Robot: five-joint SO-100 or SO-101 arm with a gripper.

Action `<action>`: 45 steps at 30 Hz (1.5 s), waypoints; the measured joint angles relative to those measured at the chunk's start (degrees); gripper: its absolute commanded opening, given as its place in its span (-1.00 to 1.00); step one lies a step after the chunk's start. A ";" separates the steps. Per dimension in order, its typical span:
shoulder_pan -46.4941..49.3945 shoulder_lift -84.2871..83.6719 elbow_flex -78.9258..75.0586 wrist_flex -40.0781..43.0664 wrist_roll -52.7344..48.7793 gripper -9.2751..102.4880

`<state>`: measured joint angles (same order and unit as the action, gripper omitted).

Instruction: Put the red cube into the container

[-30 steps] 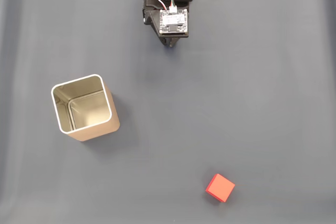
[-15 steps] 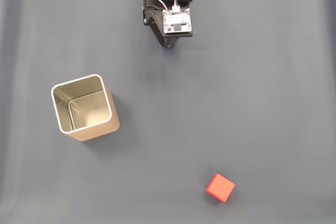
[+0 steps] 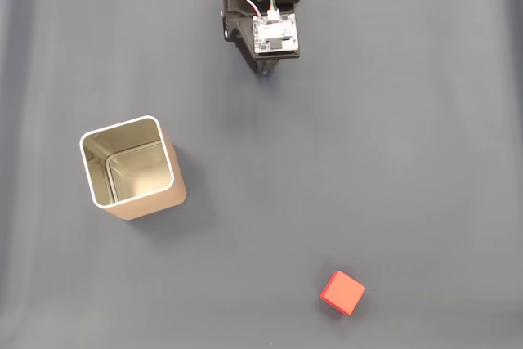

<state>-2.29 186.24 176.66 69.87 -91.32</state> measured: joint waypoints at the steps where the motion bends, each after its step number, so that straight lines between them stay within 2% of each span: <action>1: 0.35 0.00 0.00 -2.46 0.53 -0.83; 5: 0.97 -3.96 -2.11 -11.34 1.23 -0.83; 9: 0.97 -17.14 -9.58 -16.96 3.08 -0.83; 14: 0.97 -36.56 -25.31 -20.83 5.10 -0.83; 22: 0.44 -62.75 -50.71 -21.88 4.83 -0.83; 26: 0.44 -74.36 -62.40 -23.64 2.46 -0.70; 33: 0.44 -87.28 -71.72 -34.37 -2.72 -0.32; 37: 0.18 -93.08 -74.79 -38.67 -5.19 -0.24; 42: -1.05 -101.07 -78.84 -45.26 -8.53 -0.03; 45: -1.23 -105.73 -81.21 -49.04 -9.32 0.01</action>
<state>-3.52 80.51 95.45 20.83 -100.63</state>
